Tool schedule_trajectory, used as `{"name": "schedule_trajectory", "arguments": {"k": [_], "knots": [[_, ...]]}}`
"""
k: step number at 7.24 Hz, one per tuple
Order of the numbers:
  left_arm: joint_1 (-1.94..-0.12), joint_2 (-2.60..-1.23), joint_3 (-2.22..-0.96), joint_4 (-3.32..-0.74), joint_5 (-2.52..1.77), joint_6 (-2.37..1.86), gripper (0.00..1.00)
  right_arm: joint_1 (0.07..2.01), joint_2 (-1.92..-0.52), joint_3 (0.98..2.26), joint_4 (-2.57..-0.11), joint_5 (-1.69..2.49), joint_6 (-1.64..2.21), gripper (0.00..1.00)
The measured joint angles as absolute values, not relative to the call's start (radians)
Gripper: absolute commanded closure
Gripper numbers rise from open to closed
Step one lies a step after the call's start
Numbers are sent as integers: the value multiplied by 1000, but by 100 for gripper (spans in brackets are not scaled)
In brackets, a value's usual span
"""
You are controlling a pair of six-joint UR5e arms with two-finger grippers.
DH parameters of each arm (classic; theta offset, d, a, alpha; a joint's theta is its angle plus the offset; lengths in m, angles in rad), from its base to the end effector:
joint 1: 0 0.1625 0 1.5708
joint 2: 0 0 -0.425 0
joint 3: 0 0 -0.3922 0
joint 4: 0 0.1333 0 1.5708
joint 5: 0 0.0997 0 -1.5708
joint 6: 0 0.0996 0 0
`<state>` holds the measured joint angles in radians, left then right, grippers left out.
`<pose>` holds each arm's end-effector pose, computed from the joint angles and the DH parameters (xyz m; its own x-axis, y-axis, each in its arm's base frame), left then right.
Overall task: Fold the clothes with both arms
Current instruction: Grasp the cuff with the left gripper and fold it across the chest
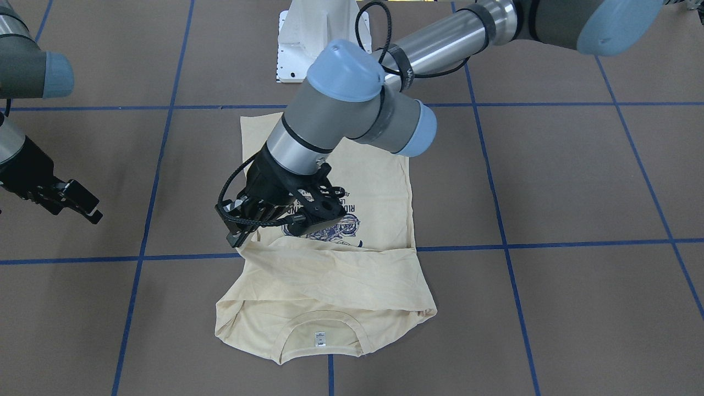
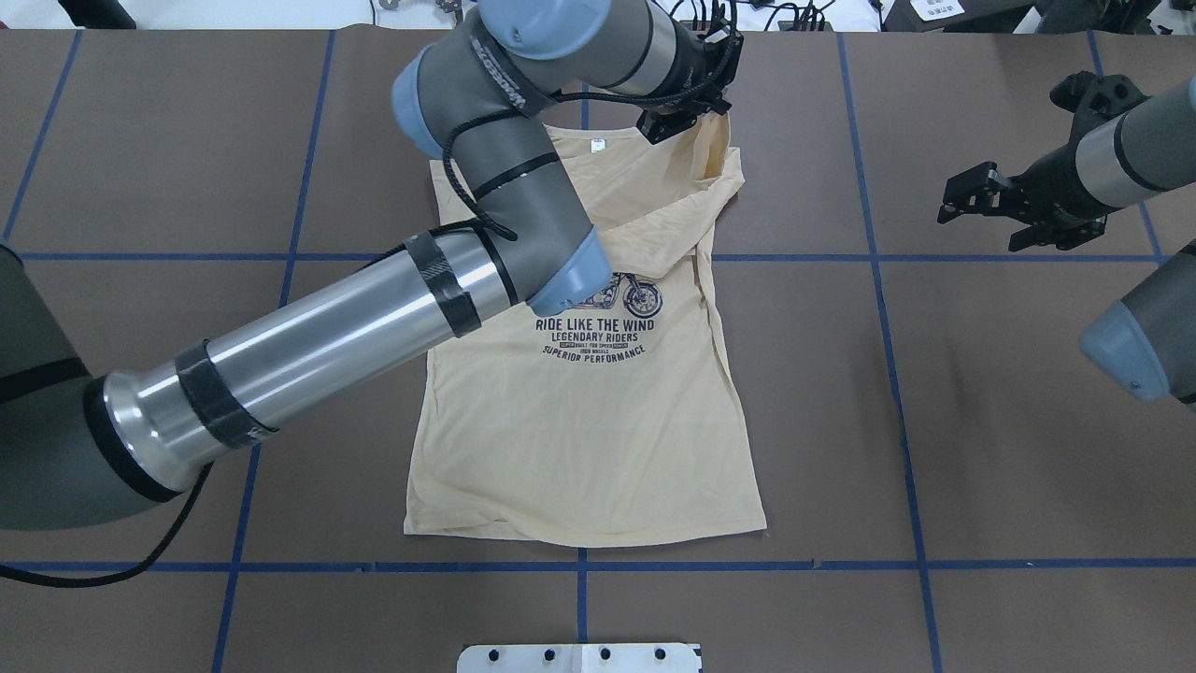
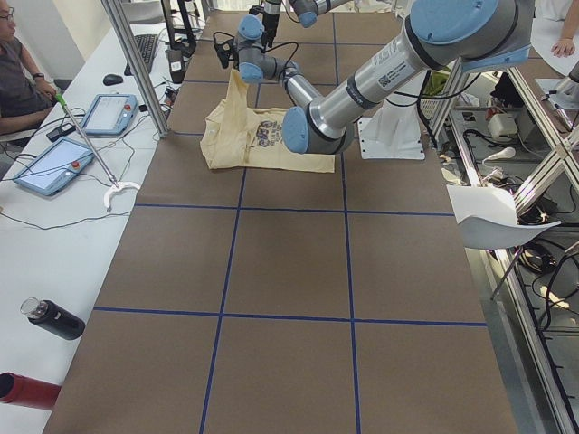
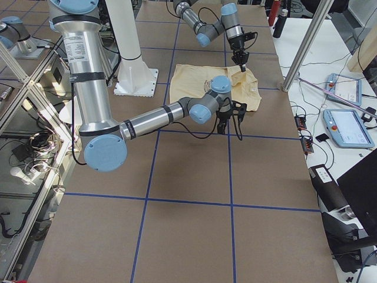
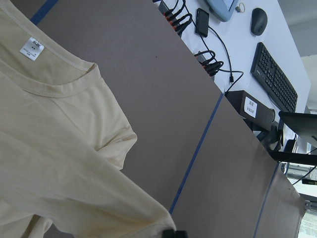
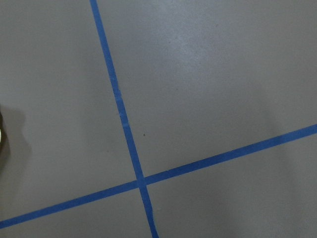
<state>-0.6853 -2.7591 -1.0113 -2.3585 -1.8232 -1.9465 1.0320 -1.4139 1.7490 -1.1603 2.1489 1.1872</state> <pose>0.5679 -0.6043 0.0067 -0.0441 -0.4229 -0.9051 0.4360 0.8070 -0.3983 -0.2230 -0.5268 0.4469 0.5474 0.3049 0.7794 -0.3491 0.9296 -0.1184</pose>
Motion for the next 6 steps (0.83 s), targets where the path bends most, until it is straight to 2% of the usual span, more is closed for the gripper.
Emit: {"name": "schedule_trajectory", "arguments": {"k": [1,2,4,6], "knots": [[-670,-2788,-951,-2376,-1765,-1950,58,1032,-1421,1749,-1155,2148,1187,1],[-664,-2803,-909,-2399,-1728,-1954,2,1031,-1432,1748,-1139,2148,1187,0],[-662,-2814,-876,-2428,-1693,-1963,1,1031,-1463,1749,-1091,2149,1190,0],[-664,-2811,-916,-2430,-1695,-1974,1,1022,-1491,1767,-1051,2148,1226,0]]}}
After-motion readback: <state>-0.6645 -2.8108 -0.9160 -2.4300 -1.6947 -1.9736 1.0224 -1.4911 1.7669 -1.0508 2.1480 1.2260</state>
